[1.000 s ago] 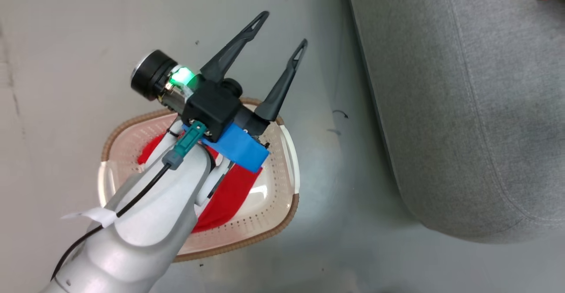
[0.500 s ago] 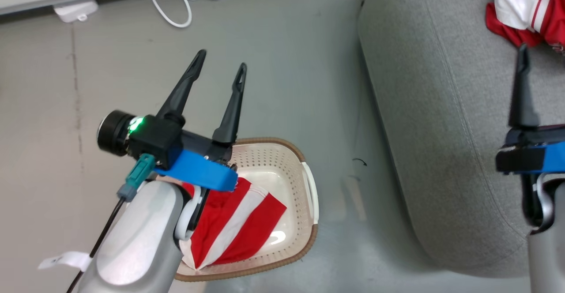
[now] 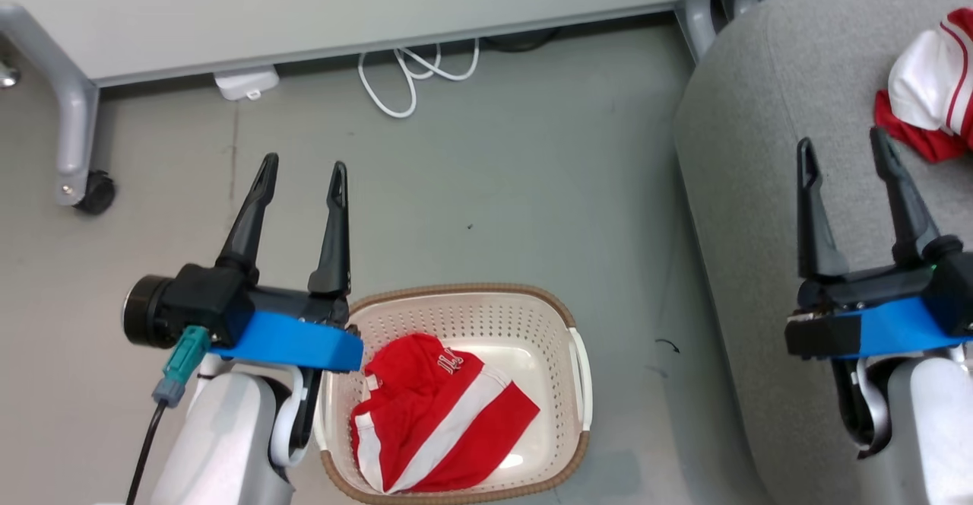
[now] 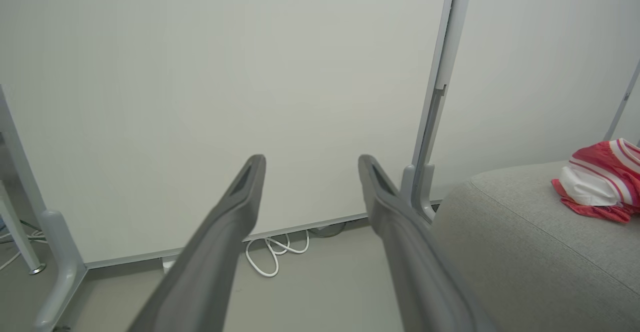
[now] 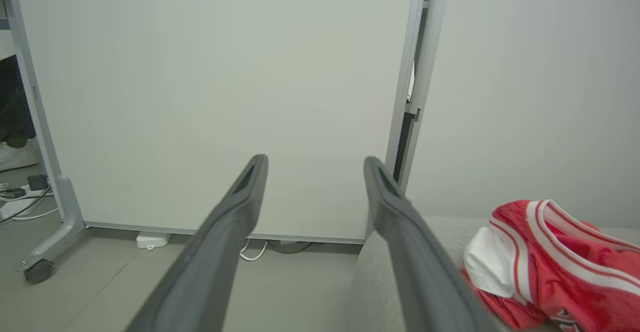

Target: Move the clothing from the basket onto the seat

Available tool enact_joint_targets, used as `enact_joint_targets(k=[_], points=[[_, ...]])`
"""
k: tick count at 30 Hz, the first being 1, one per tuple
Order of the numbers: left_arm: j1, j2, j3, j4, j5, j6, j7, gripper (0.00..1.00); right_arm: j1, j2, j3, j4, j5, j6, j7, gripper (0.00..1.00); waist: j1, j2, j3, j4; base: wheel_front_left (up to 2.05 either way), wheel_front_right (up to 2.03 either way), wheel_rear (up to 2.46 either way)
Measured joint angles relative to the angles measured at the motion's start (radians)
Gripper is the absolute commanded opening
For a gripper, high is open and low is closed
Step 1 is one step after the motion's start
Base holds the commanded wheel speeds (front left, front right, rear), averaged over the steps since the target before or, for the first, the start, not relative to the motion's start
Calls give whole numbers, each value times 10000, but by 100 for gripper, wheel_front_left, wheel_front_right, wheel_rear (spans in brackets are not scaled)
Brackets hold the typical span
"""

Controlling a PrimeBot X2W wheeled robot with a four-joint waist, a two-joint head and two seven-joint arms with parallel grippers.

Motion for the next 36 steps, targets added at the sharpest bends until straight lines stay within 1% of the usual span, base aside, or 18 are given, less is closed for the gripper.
enact_joint_targets(k=[9,17,23,36], points=[[839,-313,794,100,337,-291,0,100,826,336,234,-232,-174,0,0,100,0,0,-738,360,0,0,0],[1281,-500,1304,138,575,-445,0,100,1434,529,211,-384,-203,0,0,100,1,0,-1028,463,0,0,0],[1622,-593,1580,207,686,-535,0,100,1820,602,121,-347,-190,-2,0,100,1,0,-1291,489,0,0,0],[1896,-759,1770,249,840,-650,0,100,2160,633,-19,-207,17,-2,0,100,2,0,-1557,484,0,0,0]])
